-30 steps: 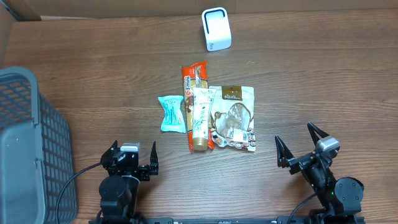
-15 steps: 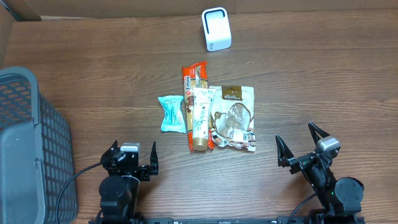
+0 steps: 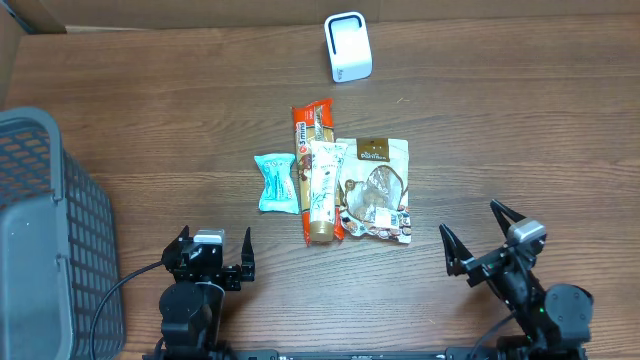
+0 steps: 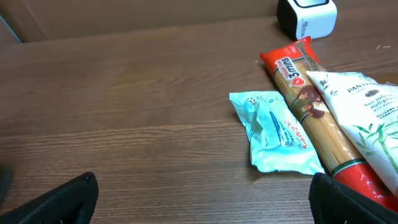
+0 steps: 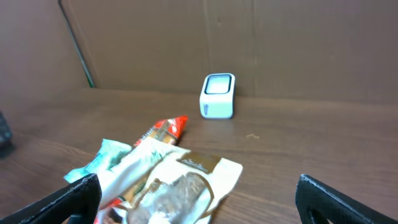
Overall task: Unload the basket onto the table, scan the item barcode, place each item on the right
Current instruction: 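Reach the right gripper over the white tube on the table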
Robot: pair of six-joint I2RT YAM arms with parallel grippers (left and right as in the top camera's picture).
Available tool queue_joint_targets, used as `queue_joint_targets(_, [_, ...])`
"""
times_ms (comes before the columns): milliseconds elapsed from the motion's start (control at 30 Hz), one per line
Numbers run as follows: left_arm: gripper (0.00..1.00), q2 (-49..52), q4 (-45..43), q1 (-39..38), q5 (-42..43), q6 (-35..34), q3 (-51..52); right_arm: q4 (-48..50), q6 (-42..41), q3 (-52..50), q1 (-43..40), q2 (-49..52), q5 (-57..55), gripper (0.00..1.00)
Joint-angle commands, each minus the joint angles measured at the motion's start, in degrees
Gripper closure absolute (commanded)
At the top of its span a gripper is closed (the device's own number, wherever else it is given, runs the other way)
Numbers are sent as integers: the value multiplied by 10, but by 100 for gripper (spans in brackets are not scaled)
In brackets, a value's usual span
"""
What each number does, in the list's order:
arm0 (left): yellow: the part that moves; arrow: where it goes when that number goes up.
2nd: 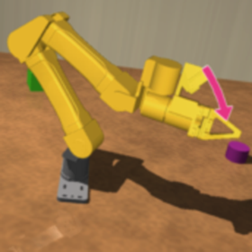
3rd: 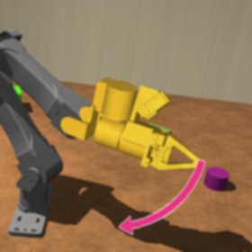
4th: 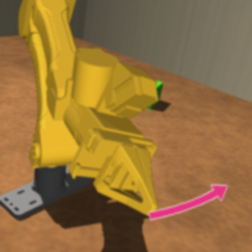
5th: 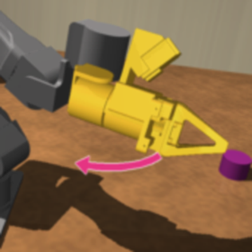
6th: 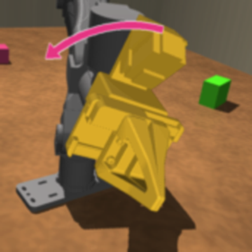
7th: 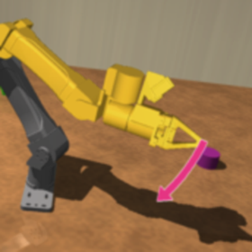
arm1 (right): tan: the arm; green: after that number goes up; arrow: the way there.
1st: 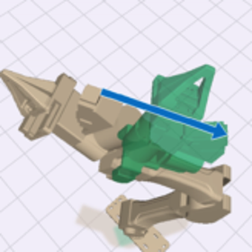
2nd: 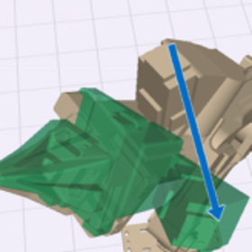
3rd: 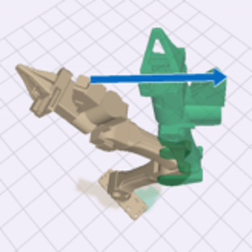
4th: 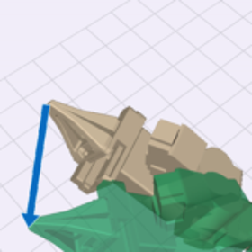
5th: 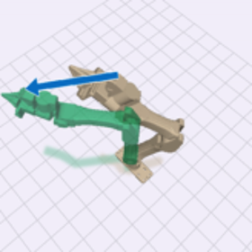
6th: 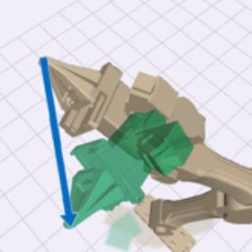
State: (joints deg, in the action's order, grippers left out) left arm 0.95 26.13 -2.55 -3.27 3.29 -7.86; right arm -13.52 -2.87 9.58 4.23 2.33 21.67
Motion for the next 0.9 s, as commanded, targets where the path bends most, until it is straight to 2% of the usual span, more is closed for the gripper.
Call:
queue_joint_targets(0, [1, -7, 0, 0, -5, -7, 4, -26, -1, 84, 3, 29, 5, 0])
queue_joint_targets(300, [0, -7, 0, 0, -5, -7, 4, -137, 0, 291, 3, 206, 62, 0])
queue_joint_targets(467, [1, -7, 0, 0, -5, -7, 4, -288, 1, 475, 3, 405, 126, 0])
queue_joint_targets(600, [0, -7, 0, 0, -5, -7, 4, -375, 0, 573, 3, 521, 156, 0])
queue_joint_targets(800, [1, -7, 0, 0, -5, -7, 4, -358, -19, 598, 3, 636, 261, 2])
queue_joint_targets(833, [1, -7, 0, 0, -5, -7, 4, -347, -19, 598, 5, 653, 273, 12])
queue_joint_targets(867, [1, -7, 0, 0, -5, -7, 4, -335, -22, 598, 11, 675, 280, 15])
